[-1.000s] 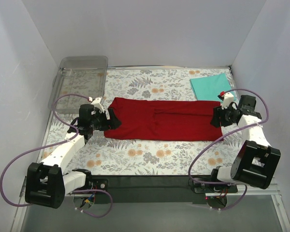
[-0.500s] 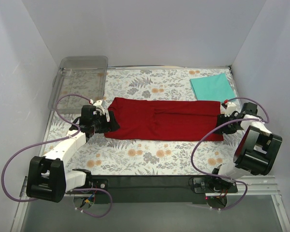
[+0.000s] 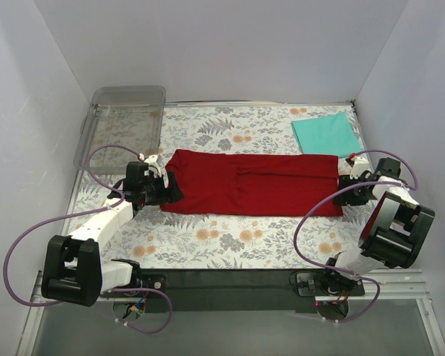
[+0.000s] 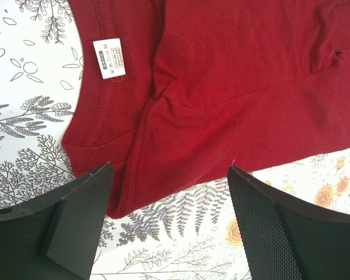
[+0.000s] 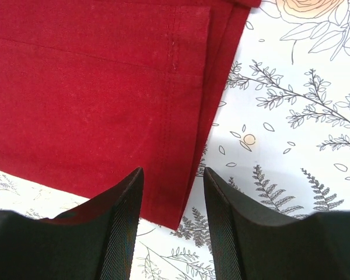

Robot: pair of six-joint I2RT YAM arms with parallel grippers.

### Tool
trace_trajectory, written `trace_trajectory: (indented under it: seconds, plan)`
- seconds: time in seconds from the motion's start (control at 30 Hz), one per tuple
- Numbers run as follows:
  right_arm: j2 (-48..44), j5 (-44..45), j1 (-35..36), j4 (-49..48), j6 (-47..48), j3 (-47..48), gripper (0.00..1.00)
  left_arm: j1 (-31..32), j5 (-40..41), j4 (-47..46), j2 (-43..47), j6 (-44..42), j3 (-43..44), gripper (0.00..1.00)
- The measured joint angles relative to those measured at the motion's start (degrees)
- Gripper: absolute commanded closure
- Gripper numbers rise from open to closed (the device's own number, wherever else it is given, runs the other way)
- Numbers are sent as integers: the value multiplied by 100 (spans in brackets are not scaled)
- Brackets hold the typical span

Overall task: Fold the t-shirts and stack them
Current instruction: Fold the tshirt

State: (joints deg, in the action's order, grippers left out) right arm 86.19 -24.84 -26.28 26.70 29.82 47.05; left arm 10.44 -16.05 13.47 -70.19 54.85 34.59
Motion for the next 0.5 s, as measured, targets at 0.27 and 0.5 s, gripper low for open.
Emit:
trace_trajectory:
  seconds: [0.27, 0.5]
  plan:
    - [129, -155, 0, -24, -35, 37, 61, 0, 0, -2, -2, 0, 2, 27]
    - [249, -249, 0, -48, -87, 354, 61, 0, -2, 0, -87, -2, 2, 28]
